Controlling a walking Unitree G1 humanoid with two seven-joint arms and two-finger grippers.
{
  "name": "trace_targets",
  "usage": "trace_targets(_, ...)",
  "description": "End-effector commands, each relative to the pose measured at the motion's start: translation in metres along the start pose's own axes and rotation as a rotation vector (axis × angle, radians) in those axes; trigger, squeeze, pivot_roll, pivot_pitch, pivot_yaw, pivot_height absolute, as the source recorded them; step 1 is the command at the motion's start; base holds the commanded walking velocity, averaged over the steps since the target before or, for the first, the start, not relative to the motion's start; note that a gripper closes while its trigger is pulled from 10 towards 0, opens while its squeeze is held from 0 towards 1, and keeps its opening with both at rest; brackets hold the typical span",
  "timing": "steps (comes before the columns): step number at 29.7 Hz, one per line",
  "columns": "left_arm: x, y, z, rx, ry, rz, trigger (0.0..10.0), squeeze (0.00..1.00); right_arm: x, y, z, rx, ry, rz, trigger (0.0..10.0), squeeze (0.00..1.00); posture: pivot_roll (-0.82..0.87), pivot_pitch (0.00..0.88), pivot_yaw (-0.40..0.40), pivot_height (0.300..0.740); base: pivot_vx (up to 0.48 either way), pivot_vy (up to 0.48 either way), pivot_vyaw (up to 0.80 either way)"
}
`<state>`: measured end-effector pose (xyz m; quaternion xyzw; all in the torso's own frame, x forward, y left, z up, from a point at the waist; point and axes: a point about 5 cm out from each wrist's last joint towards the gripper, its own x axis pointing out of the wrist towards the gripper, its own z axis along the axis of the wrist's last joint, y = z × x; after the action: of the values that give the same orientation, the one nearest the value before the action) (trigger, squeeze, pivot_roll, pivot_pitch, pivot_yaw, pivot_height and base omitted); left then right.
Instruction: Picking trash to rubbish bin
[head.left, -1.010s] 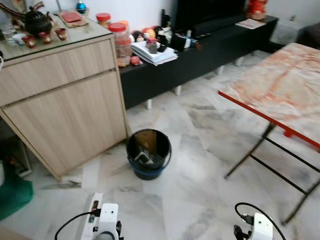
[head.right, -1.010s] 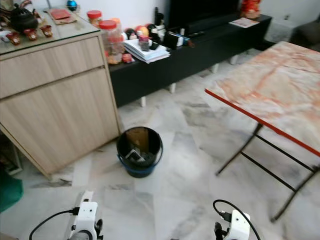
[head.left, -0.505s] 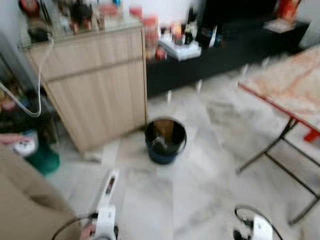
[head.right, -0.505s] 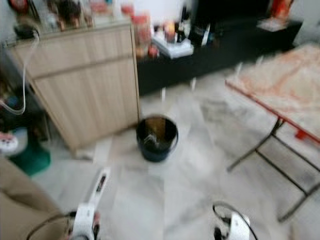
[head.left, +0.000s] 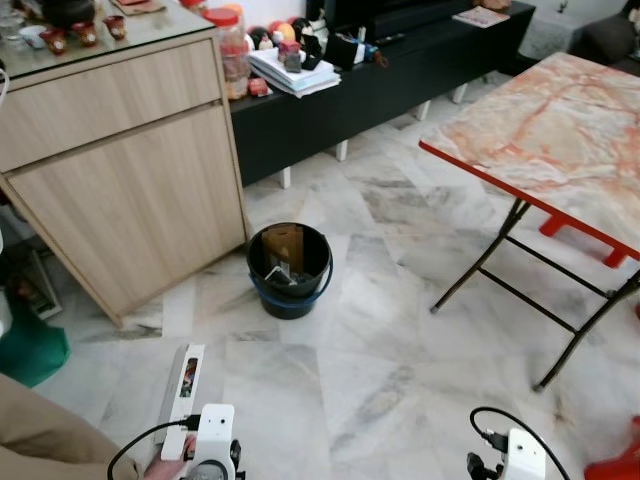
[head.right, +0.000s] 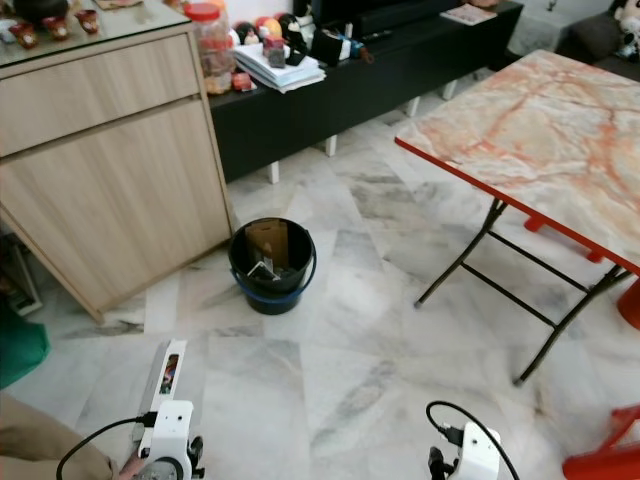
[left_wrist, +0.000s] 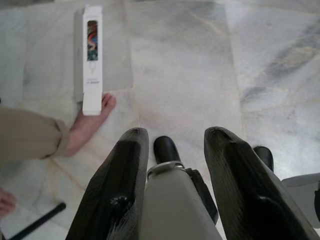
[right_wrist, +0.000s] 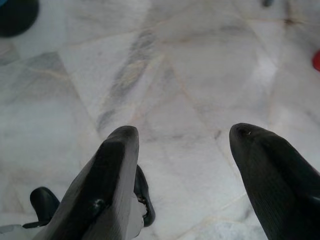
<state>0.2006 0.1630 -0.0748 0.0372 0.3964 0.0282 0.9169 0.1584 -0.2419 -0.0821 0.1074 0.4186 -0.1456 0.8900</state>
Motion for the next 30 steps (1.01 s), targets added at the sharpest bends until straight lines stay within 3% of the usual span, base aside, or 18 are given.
trace_targets(1, -0.0009, -0.0012, -0.0048, 0.017, 0.026, -0.006, 10.0, 0.0, -0.0011, -0.0041, -0.0022, 0.011, 0.005, -0.019, 10.0, 0.0, -0.14, 0.068, -0.079, 0.74, 0.0, 0.0, -0.78)
trace_targets(9, -0.0003, 0.0013, -0.0031, 0.05, 0.021, 0.017, 10.0, 0.0, -0.0015, -0.0055, -0.003, 0.007, 0.008, -0.027, 10.0, 0.0, -0.14, 0.069, -0.078, 0.74, 0.0, 0.0, -0.78)
trace_targets(19, -0.0003, 0.0019, -0.0034, 0.074, 0.026, 0.026, 10.0, 0.0, -0.0018, -0.0068, -0.003, 0.006, 0.008, -0.031, 10.0, 0.0, -0.14, 0.066, -0.079, 0.74, 0.0, -0.444, -0.78)
trace_targets(30, 0.0, 0.0014, -0.0022, 0.063, 0.023, 0.03, 10.0, 0.0, -0.0017, -0.008, -0.0023, 0.001, 0.009, -0.034, 10.0, 0.0, -0.14, 0.065, -0.084, 0.74, 0.0, 0.0, -0.78)
